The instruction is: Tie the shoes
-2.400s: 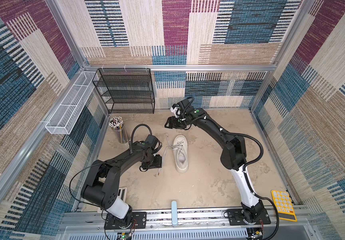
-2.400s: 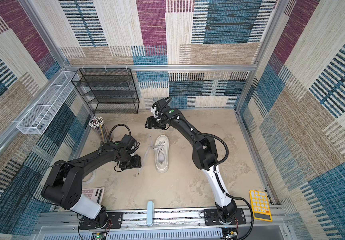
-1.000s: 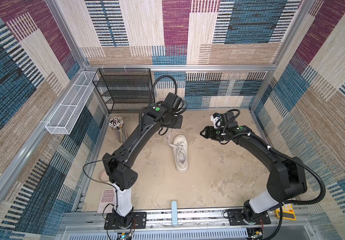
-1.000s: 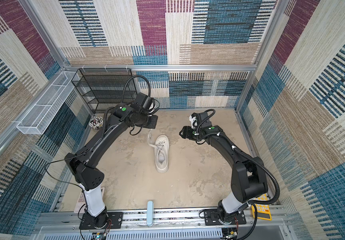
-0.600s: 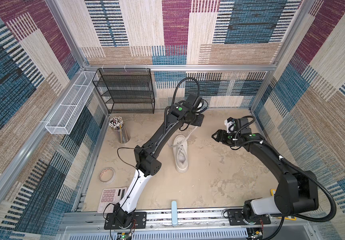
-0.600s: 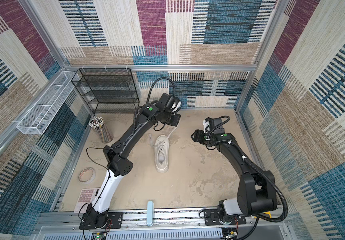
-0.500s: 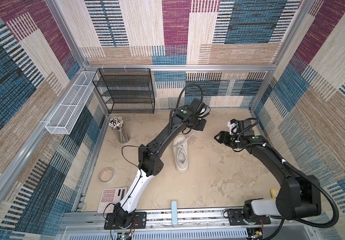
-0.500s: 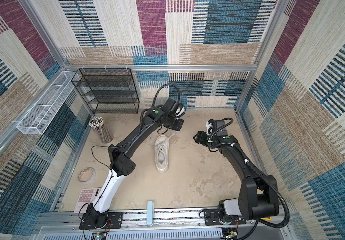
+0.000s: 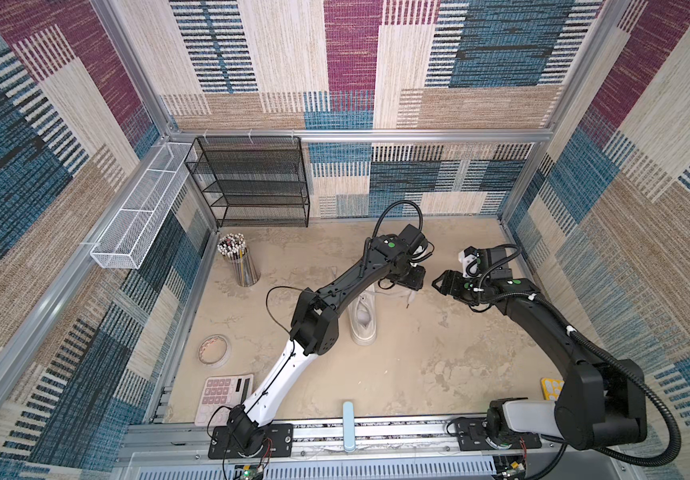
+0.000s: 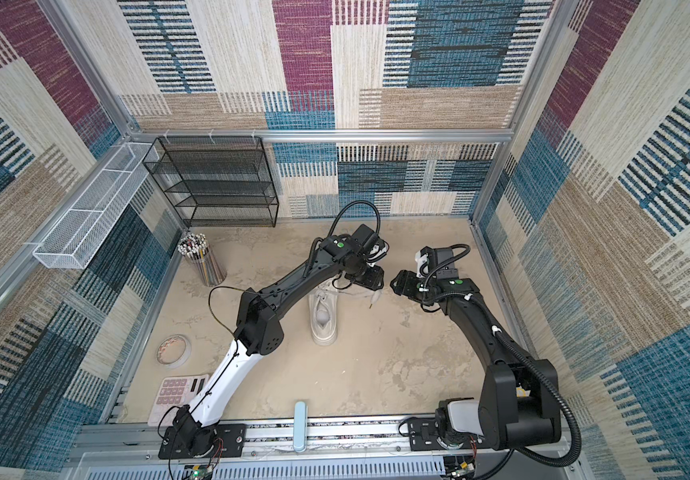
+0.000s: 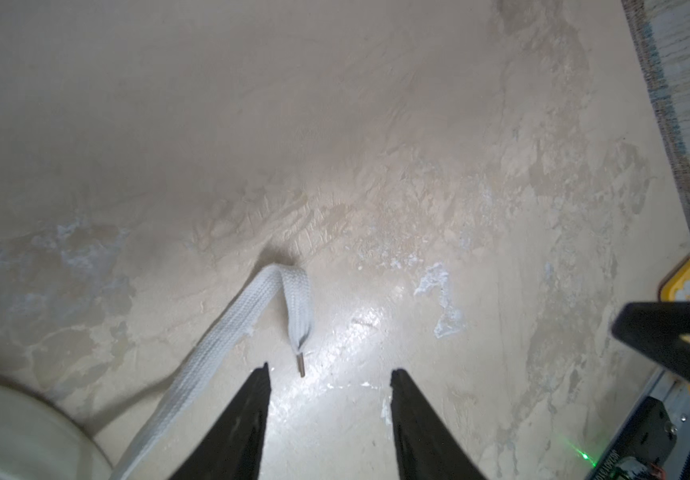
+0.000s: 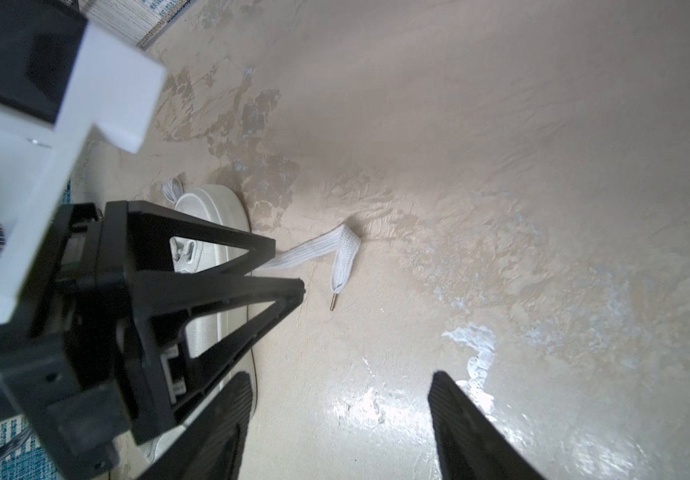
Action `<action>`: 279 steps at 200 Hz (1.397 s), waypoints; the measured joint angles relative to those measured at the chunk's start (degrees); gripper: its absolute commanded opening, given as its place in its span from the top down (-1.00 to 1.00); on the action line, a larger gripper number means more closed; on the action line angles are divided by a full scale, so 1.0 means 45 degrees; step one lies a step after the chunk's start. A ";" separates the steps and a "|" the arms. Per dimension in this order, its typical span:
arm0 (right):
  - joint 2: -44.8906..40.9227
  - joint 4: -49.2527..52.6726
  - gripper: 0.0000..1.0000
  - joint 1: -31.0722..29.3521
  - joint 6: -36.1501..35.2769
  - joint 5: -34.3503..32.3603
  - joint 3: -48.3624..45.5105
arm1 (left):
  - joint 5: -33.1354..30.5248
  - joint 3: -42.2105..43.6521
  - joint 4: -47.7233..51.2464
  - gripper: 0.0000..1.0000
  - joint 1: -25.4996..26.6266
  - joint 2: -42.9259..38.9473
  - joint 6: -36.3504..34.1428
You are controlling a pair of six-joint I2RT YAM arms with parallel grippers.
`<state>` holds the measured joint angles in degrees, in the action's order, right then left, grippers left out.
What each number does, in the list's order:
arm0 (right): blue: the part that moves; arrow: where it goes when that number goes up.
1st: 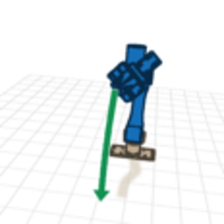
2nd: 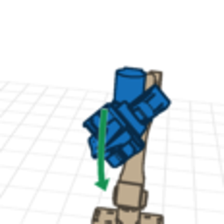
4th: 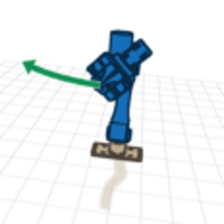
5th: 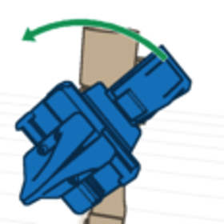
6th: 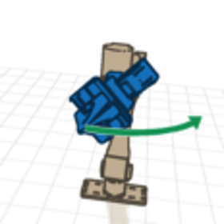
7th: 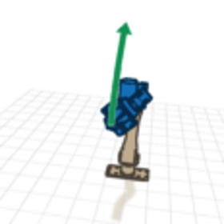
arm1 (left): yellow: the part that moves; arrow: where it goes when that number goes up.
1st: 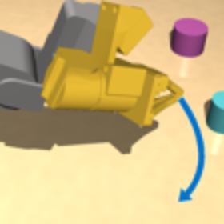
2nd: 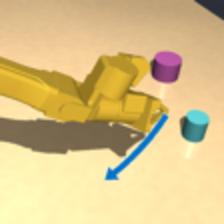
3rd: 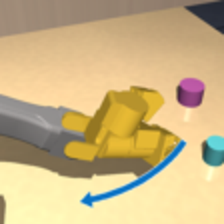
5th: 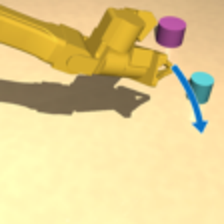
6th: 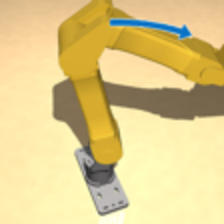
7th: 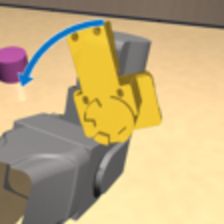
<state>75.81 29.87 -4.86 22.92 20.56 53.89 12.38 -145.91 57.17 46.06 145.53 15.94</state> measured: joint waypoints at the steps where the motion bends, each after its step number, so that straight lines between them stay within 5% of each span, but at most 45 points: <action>1: 0.0005 0.0000 -0.40 0.0000 0.0000 0.0000 0.0000 | -0.0005 0.0005 0.0000 -0.11 0.0005 -0.0015 0.0000; 74: 0.1370 0.0923 -0.26 -0.0282 -0.0083 -0.1112 0.0403 | -0.0107 0.0758 -0.0126 -0.06 -0.0792 -0.1836 0.0000; 210: 0.6460 0.2035 0.05 -0.3886 0.1112 -0.4396 0.4109 | -0.1336 1.1400 -0.1676 -0.05 -0.3725 -0.8723 -0.0253; 279: 0.7859 0.2560 0.25 -0.3988 0.1127 -0.5289 0.5105 | -0.1039 1.3697 -0.2715 -0.04 -0.4036 -0.9632 -0.0233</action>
<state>111.18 41.39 -22.81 27.99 -3.25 76.86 7.70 -84.27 44.95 27.90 102.19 14.90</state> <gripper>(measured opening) 0.403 0.521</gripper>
